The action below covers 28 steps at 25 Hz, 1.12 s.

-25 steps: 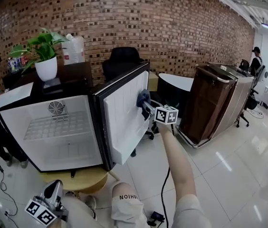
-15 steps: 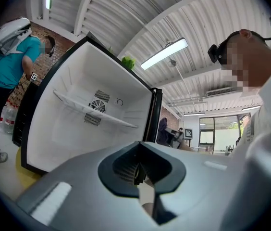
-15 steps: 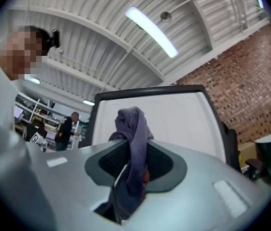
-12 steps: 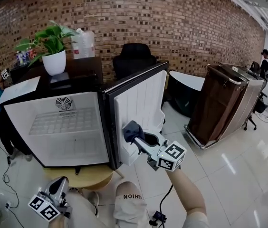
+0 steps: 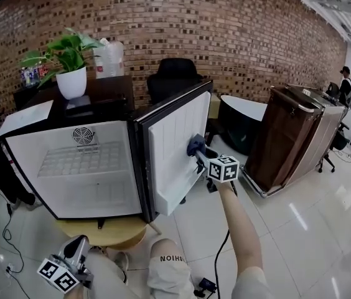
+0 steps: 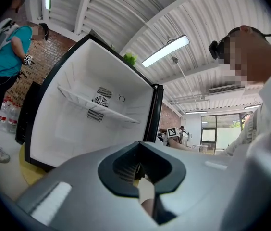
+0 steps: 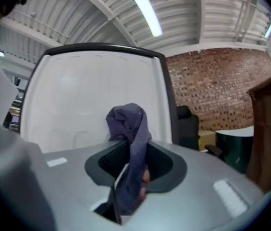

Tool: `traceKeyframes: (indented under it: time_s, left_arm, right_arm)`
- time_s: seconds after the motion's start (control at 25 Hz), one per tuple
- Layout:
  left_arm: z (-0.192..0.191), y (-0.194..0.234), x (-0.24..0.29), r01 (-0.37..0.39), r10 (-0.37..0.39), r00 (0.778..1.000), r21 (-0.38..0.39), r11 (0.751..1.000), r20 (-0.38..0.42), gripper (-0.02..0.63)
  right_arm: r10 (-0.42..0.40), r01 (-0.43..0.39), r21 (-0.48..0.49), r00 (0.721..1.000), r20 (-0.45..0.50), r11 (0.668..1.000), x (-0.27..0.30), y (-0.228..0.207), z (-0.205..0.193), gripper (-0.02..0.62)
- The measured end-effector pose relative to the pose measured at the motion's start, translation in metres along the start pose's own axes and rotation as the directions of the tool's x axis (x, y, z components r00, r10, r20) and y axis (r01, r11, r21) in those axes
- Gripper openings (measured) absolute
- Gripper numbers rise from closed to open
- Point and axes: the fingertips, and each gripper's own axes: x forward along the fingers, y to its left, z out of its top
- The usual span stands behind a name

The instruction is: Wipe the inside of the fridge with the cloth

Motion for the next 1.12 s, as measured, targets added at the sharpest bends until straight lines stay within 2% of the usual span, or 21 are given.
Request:
traceKeyframes:
  time_s: [0.12,0.24,0.28,0.32,0.36,0.44,0.52,0.6,0.68,0.76,0.8,0.88,1.0,1.08,1.12]
  left_arm:
    - [-0.001,0.000,-0.001,-0.002,0.002,1.000,0.001,1.000,0.003,0.002]
    - [0.002,0.000,-0.001,-0.002,0.002,1.000,0.005,1.000,0.007,0.002]
    - [0.002,0.001,-0.002,-0.005,0.005,1.000,0.005,1.000,0.009,0.002]
    - [0.002,0.001,-0.003,-0.009,0.008,1.000,0.004,1.000,0.011,0.002]
    - [0.002,0.001,-0.004,-0.012,0.012,1.000,0.003,1.000,0.012,0.002]
    - [0.002,0.003,-0.003,-0.013,0.013,1.000,0.002,1.000,0.012,0.002]
    - [0.002,0.004,0.000,-0.008,0.008,1.000,-0.003,1.000,0.012,0.002]
    - [0.000,0.001,0.004,-0.002,0.002,1.000,-0.012,1.000,0.010,0.002]
    - [-0.001,-0.005,0.006,0.007,-0.006,1.000,-0.014,1.000,0.013,0.002]
    - [-0.001,-0.011,0.007,0.021,-0.021,1.000,-0.009,1.000,0.016,0.002]
    - [-0.002,-0.013,0.007,0.027,-0.027,1.000,-0.004,1.000,0.014,0.002]
    - [-0.003,-0.015,0.006,0.029,-0.029,1.000,0.008,1.000,0.009,0.002]
    - [0.000,-0.012,-0.001,0.010,-0.010,1.000,0.021,1.000,0.016,0.002]
    - [0.001,-0.011,-0.005,-0.001,0.000,1.000,0.026,1.000,0.025,0.002]
    - [0.000,-0.012,-0.004,0.000,-0.001,1.000,0.027,1.000,0.028,0.002]
  right_arm:
    - [-0.076,0.076,0.014,0.996,-0.046,0.997,0.012,-0.041,-0.002,0.107]
    - [-0.104,0.102,-0.045,0.993,-0.052,0.994,0.000,-0.031,0.005,0.107]
    - [-0.074,0.072,-0.056,0.997,-0.032,0.996,-0.012,-0.016,0.010,0.106]
    - [-0.003,0.003,-0.054,1.000,-0.003,0.999,-0.029,0.008,0.016,0.106]
    - [0.102,-0.100,-0.052,0.994,0.030,0.994,-0.049,0.039,0.023,0.106]
    - [0.318,-0.312,-0.094,0.947,0.045,0.945,-0.086,0.111,0.030,0.106]
    - [0.442,-0.444,-0.176,0.896,-0.054,0.879,-0.101,0.172,0.014,0.107]
    - [0.455,-0.487,-0.235,0.872,-0.182,0.841,-0.092,0.203,-0.012,0.107]
    - [0.439,-0.494,-0.240,0.863,-0.248,0.836,-0.076,0.206,-0.028,0.107]
    - [0.462,-0.514,-0.188,0.848,-0.261,0.837,-0.067,0.193,-0.032,0.109]
    - [0.464,-0.512,-0.164,0.847,-0.259,0.843,-0.065,0.182,-0.032,0.109]
    - [0.398,-0.446,-0.164,0.880,-0.260,0.880,-0.053,0.147,-0.031,0.107]
    - [0.236,-0.282,-0.160,0.937,-0.259,0.946,-0.022,0.078,-0.030,0.101]
    - [0.117,-0.151,-0.119,0.960,-0.256,0.981,-0.007,0.027,-0.030,0.101]
    - [0.029,-0.060,-0.112,0.965,-0.260,0.992,-0.005,-0.004,-0.032,0.098]
